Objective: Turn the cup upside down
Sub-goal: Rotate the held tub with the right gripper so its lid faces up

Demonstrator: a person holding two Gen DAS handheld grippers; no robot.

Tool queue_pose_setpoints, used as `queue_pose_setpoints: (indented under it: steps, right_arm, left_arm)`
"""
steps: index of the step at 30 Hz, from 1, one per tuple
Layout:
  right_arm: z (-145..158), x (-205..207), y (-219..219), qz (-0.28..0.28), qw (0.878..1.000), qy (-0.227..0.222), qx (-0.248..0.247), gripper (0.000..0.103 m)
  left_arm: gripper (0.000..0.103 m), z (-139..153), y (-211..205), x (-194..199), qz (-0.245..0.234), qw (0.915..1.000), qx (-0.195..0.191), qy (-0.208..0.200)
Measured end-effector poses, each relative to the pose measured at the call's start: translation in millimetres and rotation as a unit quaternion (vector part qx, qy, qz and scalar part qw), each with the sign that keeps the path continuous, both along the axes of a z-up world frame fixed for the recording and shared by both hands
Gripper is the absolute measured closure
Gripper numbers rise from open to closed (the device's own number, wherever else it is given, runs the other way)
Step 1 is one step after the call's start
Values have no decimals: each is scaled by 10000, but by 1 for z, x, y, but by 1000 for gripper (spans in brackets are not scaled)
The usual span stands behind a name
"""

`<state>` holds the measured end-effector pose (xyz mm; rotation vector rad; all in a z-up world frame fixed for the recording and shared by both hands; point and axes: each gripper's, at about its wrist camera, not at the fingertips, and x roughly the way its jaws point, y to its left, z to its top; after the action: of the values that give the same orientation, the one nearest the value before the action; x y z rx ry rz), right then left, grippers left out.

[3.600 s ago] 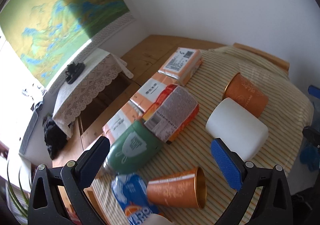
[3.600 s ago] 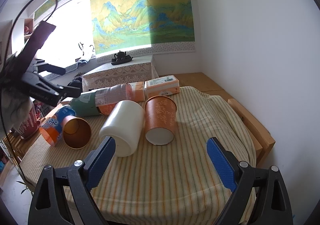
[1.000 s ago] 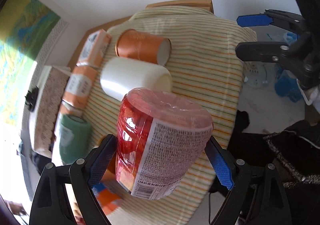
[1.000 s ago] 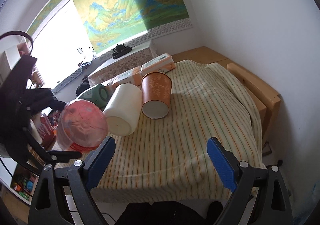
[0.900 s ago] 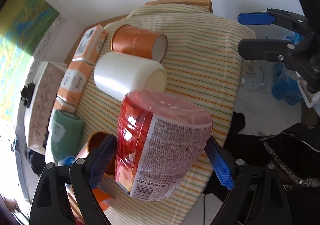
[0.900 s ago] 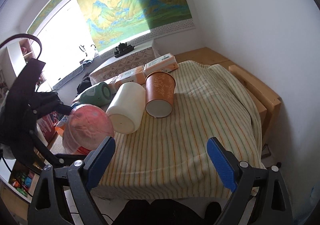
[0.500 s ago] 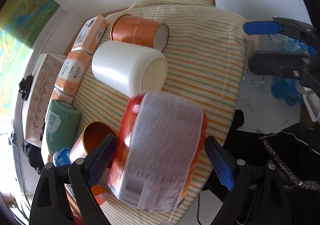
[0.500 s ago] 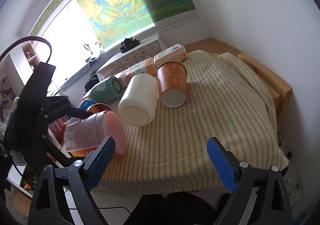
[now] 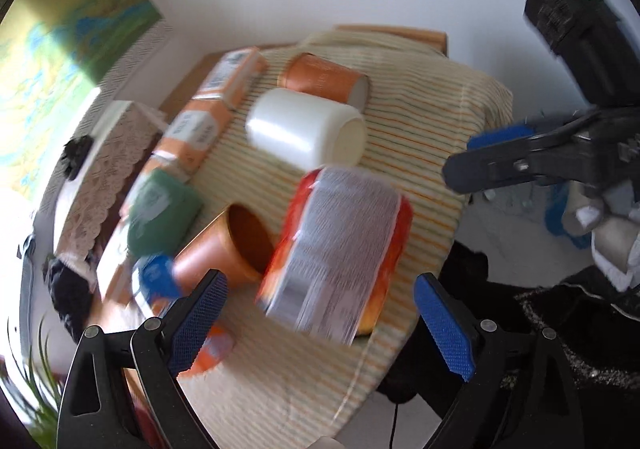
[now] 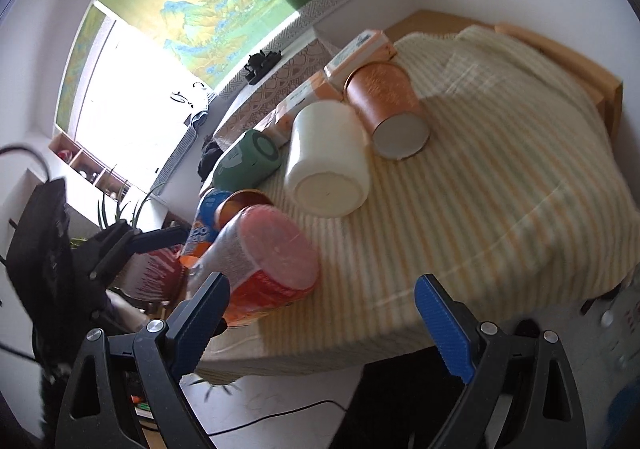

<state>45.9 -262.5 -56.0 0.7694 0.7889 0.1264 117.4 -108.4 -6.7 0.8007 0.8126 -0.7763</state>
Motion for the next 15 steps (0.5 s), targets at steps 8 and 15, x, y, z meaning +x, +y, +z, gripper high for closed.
queue_pose_setpoints:
  steps: [8,15]
  right_arm:
    - [-7,30,36,-426,9918,747,951,12]
    - [-18,59,57,-821,9786,1235,1430,12]
  left_arm:
    - [7,-1,95,-27,776,9920,-991,-36]
    - [7,-18,139,-41,1020,9860,-1316,-34]
